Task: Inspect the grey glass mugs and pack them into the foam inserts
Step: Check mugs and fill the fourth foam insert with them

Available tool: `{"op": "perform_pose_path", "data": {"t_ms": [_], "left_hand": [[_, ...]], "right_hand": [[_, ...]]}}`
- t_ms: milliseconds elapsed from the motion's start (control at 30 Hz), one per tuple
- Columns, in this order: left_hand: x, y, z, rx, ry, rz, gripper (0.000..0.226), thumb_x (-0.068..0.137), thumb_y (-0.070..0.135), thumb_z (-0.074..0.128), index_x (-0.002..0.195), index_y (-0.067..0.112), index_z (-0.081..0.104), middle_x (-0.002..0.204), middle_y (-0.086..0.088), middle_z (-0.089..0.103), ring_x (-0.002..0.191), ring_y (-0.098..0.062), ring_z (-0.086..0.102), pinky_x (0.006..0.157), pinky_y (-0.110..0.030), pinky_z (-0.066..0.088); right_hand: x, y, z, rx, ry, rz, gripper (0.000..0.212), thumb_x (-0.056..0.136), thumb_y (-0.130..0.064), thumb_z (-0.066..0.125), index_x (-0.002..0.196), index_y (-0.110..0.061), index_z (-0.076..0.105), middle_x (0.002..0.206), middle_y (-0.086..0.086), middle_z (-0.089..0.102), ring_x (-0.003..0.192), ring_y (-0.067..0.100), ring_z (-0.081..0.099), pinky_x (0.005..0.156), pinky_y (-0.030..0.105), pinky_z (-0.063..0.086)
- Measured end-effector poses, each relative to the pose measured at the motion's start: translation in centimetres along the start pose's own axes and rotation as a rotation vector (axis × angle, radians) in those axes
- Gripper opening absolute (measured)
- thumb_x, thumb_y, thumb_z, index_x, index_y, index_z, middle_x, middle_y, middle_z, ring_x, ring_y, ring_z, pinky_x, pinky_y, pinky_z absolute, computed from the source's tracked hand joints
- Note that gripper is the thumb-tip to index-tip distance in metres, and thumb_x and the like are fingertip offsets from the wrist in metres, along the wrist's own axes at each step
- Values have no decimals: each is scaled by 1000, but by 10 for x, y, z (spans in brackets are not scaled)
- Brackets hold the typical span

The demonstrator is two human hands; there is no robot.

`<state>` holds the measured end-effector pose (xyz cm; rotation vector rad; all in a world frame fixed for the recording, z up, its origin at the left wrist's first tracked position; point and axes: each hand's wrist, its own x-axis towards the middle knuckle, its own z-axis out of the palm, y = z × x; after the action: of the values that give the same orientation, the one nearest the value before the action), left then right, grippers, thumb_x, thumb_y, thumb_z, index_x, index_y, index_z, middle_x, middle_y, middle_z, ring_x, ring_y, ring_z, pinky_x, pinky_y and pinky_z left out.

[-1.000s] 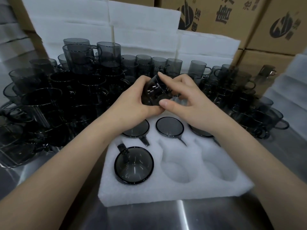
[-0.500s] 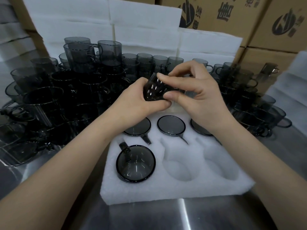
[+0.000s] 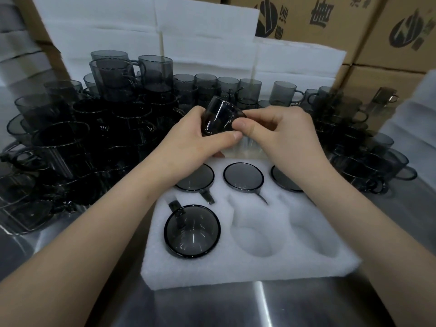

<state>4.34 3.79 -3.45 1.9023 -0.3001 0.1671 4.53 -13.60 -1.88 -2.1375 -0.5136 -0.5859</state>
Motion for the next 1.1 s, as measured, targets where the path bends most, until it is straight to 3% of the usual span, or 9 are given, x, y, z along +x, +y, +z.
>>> {"op": "perform_pose_path", "data": {"t_ms": [167,367,433,533,733,867,933,1000,1100], "left_hand": [[1,-1,-1,19,-13,22,49,63,45,75,102,23,56,89,11,64,79,-3,65,74,-25,53],[1,-2,-1,115,-82,43,40,59,37,75,93,29,54,78,17,59,68,6,54,64,-17,42],[0,-2,-2,128,-81,50,40,59,37,75,92,29,55,77,16,59,68,5,54,63,-16,42],[0,0,-2,110,-74,46,43,61,40,74,98,27,57,85,13,63,76,1,59,69,-20,46],[-1,2,-1,124,-27,41,44,60,50,73,94,29,56,82,16,61,69,10,55,63,-9,43],[-2,4,1,-2,-27,44,47,60,51,75,98,29,57,91,10,67,85,-9,68,75,-27,54],[-4,5,1,-76,-43,80,41,67,44,76,100,27,56,91,8,69,81,-11,70,68,-23,53],[-6,7,1,-130,-34,107,32,75,37,73,101,28,56,93,7,70,80,-11,70,65,-19,53],[-6,8,-1,-150,-13,110,31,77,41,69,104,32,57,101,5,70,88,-9,70,66,-19,52]], "right_hand": [[3,2,-2,139,-255,135,39,89,-26,67,127,-23,62,115,13,54,102,6,49,94,12,37],[2,5,-12,178,-460,66,61,88,-14,67,137,-40,39,133,5,47,128,13,40,116,33,30],[1,5,-11,214,-474,31,64,89,-10,67,136,-42,37,133,5,45,130,10,38,114,36,33],[-2,1,-7,254,-424,-42,62,89,-3,65,137,-34,41,129,4,45,128,10,40,106,27,41],[-2,-4,-2,265,-116,-135,48,77,2,74,120,-14,59,111,10,56,108,10,53,97,20,41],[-1,-2,-2,197,109,-166,26,72,-18,82,93,-27,71,92,-2,60,88,9,59,77,23,46],[0,1,-3,195,66,-83,26,75,-28,80,98,-32,68,92,-6,63,86,8,61,77,23,48],[2,3,-1,309,-105,17,11,85,-33,68,95,-38,68,88,-11,68,84,6,64,79,25,51],[4,8,0,478,-207,146,25,96,-33,53,78,-28,70,78,-5,71,72,16,68,76,36,55]]}}
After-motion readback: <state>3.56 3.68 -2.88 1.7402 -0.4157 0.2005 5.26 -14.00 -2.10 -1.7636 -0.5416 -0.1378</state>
